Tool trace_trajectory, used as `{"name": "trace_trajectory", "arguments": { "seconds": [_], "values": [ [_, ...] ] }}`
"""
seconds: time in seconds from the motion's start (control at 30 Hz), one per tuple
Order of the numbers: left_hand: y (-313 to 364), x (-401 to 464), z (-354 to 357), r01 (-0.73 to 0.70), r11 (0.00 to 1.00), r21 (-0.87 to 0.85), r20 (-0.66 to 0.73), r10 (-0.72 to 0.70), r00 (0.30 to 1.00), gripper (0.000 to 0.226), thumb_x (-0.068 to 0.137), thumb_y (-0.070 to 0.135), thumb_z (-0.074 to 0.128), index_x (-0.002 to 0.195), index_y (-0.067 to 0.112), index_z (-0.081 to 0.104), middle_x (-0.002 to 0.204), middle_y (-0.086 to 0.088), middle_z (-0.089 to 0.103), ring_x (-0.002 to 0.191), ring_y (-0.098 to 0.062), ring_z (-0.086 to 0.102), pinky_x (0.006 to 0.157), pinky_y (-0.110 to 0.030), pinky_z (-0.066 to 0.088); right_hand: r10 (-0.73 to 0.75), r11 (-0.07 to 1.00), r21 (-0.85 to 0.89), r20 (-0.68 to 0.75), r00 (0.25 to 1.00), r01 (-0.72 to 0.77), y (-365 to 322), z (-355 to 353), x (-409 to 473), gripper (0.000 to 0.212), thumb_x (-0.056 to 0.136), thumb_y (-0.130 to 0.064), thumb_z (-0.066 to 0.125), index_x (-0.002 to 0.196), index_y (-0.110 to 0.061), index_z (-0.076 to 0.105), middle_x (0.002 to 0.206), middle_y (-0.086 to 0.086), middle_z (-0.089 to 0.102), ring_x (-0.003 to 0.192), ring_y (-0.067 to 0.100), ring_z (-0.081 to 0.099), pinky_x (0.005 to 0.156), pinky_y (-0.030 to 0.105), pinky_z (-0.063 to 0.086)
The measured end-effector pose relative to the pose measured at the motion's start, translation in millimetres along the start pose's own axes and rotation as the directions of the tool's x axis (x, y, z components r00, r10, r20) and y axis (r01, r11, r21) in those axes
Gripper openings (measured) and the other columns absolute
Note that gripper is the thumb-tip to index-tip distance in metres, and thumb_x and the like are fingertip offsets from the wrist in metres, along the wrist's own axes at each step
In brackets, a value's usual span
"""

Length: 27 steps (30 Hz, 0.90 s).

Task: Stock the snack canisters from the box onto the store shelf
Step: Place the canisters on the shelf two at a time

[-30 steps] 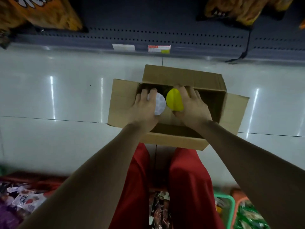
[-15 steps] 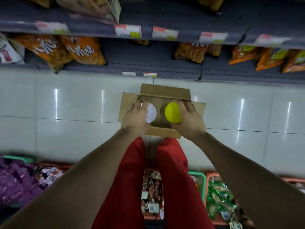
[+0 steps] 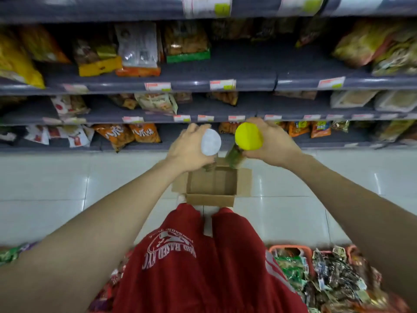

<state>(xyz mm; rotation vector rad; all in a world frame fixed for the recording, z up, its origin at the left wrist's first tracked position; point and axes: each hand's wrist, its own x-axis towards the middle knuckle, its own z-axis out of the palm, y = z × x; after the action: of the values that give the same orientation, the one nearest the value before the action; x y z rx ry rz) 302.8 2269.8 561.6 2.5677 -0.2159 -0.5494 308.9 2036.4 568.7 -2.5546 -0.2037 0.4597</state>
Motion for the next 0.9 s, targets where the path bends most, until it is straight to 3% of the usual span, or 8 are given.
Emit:
{"name": "trace_trajectory", "arguments": {
  "seconds": [0.17,0.3,0.37,0.47,0.53,0.67,0.8,0.9],
  "values": [
    [51.9,-8.4,-80.0,-0.158,0.987,0.006,-0.11,0.157,0.981,0.08,0.064,0.044,0.075,0.133,0.022,0.042,0.122,-0.006,0.051,0.117,-0.026,0.045,0.086,-0.037,0.042,-0.072,0.997,0.018,-0.154,0.985,0.076,-31.5,-89.0,-19.9,0.084,0.06,-0.041,0.08,0.133,-0.029,0.041,0.122,0.011,0.057,0.113,0.03,0.052,0.086,0.029,0.039],
    [94.5,-18.5,-143.3,-0.248,0.969,-0.009,-0.219,0.24,0.946,0.083,0.067,0.049,0.073,0.139,0.028,0.037,0.123,-0.001,0.047,0.119,-0.024,0.045,0.086,-0.032,0.038,-0.136,0.985,0.064,-0.285,0.949,0.161,-61.7,-159.9,-34.6,0.079,0.059,-0.044,0.078,0.13,-0.039,0.043,0.109,-0.001,0.052,0.106,0.023,0.051,0.081,0.029,0.039],
    [117.9,-25.8,-174.9,-0.301,0.953,-0.02,-0.299,0.282,0.912,0.081,0.069,0.049,0.073,0.139,0.029,0.037,0.129,0.003,0.046,0.12,-0.02,0.043,0.091,-0.032,0.038,-0.167,0.974,0.086,-0.345,0.924,0.208,-79.4,-195.4,-41.9,0.077,0.061,-0.042,0.079,0.129,-0.041,0.043,0.113,0.001,0.05,0.102,0.02,0.049,0.077,0.025,0.037],
    [154.0,-41.5,-219.7,-0.374,0.927,-0.032,-0.397,0.332,0.856,0.077,0.07,0.05,0.073,0.137,0.03,0.041,0.119,0.012,0.044,0.109,-0.01,0.043,0.083,-0.029,0.034,-0.242,0.949,0.08,-0.432,0.869,0.305,-107.2,-244.8,-53.9,0.072,0.062,-0.039,0.08,0.123,-0.045,0.043,0.117,0.006,0.051,0.101,0.022,0.05,0.078,0.028,0.041],
    [178.3,-54.2,-250.5,-0.438,0.899,0.005,-0.483,0.386,0.786,0.072,0.067,0.049,0.076,0.13,0.029,0.047,0.114,0.012,0.048,0.104,-0.009,0.046,0.08,-0.026,0.034,-0.283,0.928,0.069,-0.512,0.811,0.367,-126.7,-279.1,-62.6,0.069,0.06,-0.038,0.079,0.12,-0.043,0.046,0.115,0.004,0.053,0.1,0.02,0.053,0.081,0.033,0.045],
    [216.6,-71.0,-305.8,-0.524,0.851,0.024,-0.592,0.435,0.679,0.069,0.061,0.052,0.076,0.122,0.032,0.054,0.119,0.009,0.057,0.107,-0.009,0.053,0.084,-0.025,0.04,-0.32,0.885,0.097,-0.582,0.748,0.454,-159.5,-341.3,-68.8,0.063,0.06,-0.04,0.08,0.116,-0.033,0.053,0.105,-0.004,0.061,0.083,0.006,0.059,0.073,0.022,0.051],
    [252.3,-87.1,-364.9,-0.571,0.813,0.111,-0.673,0.484,0.559,0.065,0.062,0.056,0.074,0.12,0.033,0.057,0.118,0.014,0.058,0.109,-0.007,0.054,0.088,-0.029,0.045,-0.399,0.839,0.022,-0.653,0.644,0.543,-197.2,-404.6,-77.9,0.054,0.059,-0.043,0.078,0.108,-0.035,0.056,0.1,-0.006,0.065,0.085,0.01,0.061,0.069,0.021,0.05],
    [276.4,-99.6,-403.8,-0.579,0.791,0.198,-0.726,0.515,0.455,0.067,0.061,0.051,0.079,0.12,0.027,0.059,0.12,0.01,0.061,0.109,-0.008,0.056,0.09,-0.025,0.045,-0.44,0.804,-0.026,-0.698,0.565,0.594,-224.5,-446.3,-87.4,0.061,0.056,-0.045,0.077,0.112,-0.033,0.056,0.095,-0.008,0.064,0.077,0.006,0.061,0.063,0.019,0.049]
  ]
}}
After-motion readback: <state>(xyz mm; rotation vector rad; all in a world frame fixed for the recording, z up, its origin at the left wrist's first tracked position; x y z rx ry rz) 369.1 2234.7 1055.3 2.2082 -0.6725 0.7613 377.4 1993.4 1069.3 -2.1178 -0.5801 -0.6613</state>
